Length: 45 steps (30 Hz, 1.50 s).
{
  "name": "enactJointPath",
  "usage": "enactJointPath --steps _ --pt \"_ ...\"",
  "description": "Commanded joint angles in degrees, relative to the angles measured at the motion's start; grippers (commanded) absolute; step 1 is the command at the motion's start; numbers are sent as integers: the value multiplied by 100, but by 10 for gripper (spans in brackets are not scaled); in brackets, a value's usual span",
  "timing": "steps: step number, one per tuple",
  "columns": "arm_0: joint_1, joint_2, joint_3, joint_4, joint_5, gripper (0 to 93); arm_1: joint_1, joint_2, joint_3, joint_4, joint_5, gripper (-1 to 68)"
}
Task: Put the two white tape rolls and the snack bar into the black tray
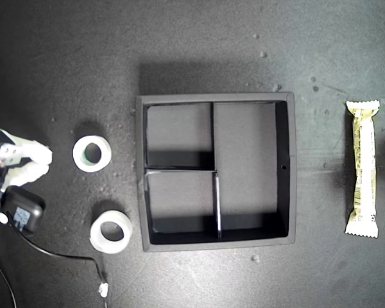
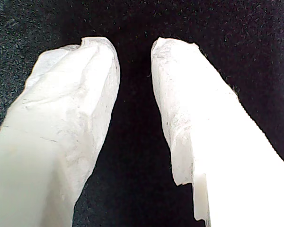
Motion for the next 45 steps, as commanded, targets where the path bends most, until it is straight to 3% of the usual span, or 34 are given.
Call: enactJointPath --steps 1,20,25,32,39,45 --pt "0 281 325 220 141 2 88 -26 70 -26 -35 47" --pt "-26 281 325 220 88 2 220 -26 70 -26 -70 -2" --pt "-70 281 325 220 -492 2 510 -26 70 -123 -35 -2" --pt "-193 290 325 220 -1890 2 729 -26 70 -2048 149 -3" --pt "-281 290 325 105 -2241 20 853 -26 70 -1802 4184 -4" --pt "-308 290 325 62 -2698 1 932 -26 70 -2039 3516 -4"
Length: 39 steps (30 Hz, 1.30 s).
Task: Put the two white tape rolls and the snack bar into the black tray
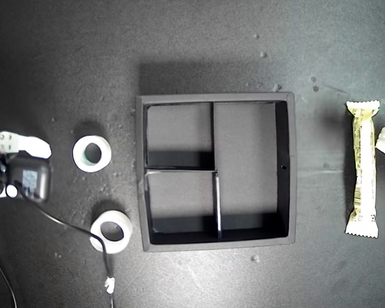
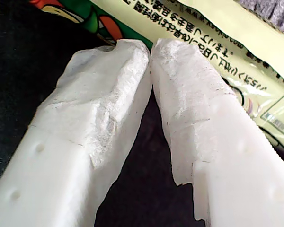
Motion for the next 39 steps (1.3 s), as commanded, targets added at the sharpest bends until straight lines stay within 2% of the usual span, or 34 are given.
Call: enactJointPath --steps 1,6,7,10,15,19,22,30,36,39 --pt "-35 290 325 53 -378 1 -35 53 70 -299 -817 -4" --pt "580 290 325 -229 -1863 0 -308 53 70 -1635 -2865 -4" --pt "633 290 325 -325 -1881 0 -352 53 70 -1907 -3120 -4" --pt "457 290 325 -633 -1301 0 -492 62 70 -2646 -3744 -4" --pt "255 290 325 -896 -826 0 -844 62 70 -3665 -4693 -4" --pt "-53 290 325 -1450 -105 6 -1011 62 70 -4104 -5150 -4" --pt "-360 299 281 -1564 176 41 -1090 62 70 -4113 -5282 -4" --pt "-826 308 -773 -1617 1740 86 -1195 62 -53 -4034 -5440 -3" --pt "-642 167 -1441 -2030 2707 102 -1090 62 -422 -3182 -5186 -1" --pt "-492 -633 -1960 -2232 2971 106 -1081 62 -659 -2883 -5203 37"
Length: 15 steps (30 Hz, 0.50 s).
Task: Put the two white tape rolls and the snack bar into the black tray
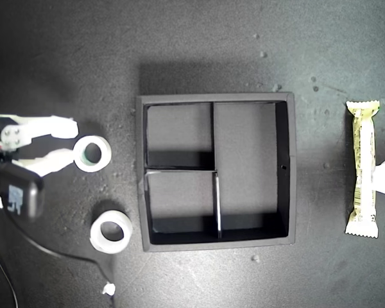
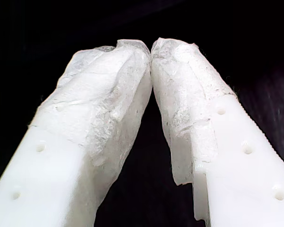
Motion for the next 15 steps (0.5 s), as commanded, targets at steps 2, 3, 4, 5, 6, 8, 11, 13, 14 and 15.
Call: enactJointPath --steps 2,3,4,5,6,8,11,13,14,15 --pt "211 -1362 -1116 -413 378 107 18 62 -457 378 -18 66" --pt "229 -1881 -1406 -457 404 108 26 62 -571 466 -70 71" --pt "272 -2435 -1723 -492 439 109 26 53 -686 554 -132 79" --pt "316 -2997 -2057 -492 457 109 35 9 -817 642 -185 86" --pt "352 -3533 -2382 -466 404 109 35 -18 -958 738 -290 88" --pt "422 -4456 -2936 -316 290 110 0 -26 -1213 1002 -475 89" --pt "554 -5326 -3375 -176 88 112 -220 -35 -1608 1371 -826 91" --pt "650 -5695 -3533 -158 -35 114 -431 -44 -1758 1433 -1099 93" --pt "694 -5862 -3621 -79 -141 115 -536 -53 -1811 1433 -1230 95" --pt "738 -6003 -3700 9 -255 115 -642 -79 -1854 1433 -1354 102"
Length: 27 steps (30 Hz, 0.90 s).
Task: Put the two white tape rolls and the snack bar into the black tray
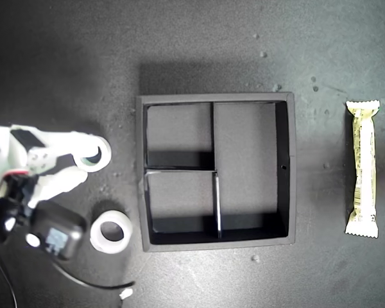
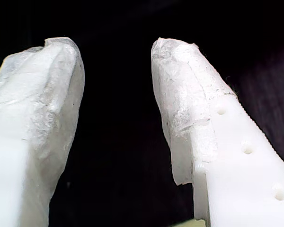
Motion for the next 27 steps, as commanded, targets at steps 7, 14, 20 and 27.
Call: enactJointPath --steps 7,14,20,27 --pt "369 -958 -466 158 -861 122 -396 -158 -387 79 -1556 128" --pt "501 -1441 -431 -220 -967 126 -246 -158 -352 220 -1371 134" --pt "422 -1784 -457 -404 -923 131 -211 -158 -281 211 -1318 137" --pt "272 -2092 -439 -536 -896 132 -229 -158 -272 158 -1318 141"
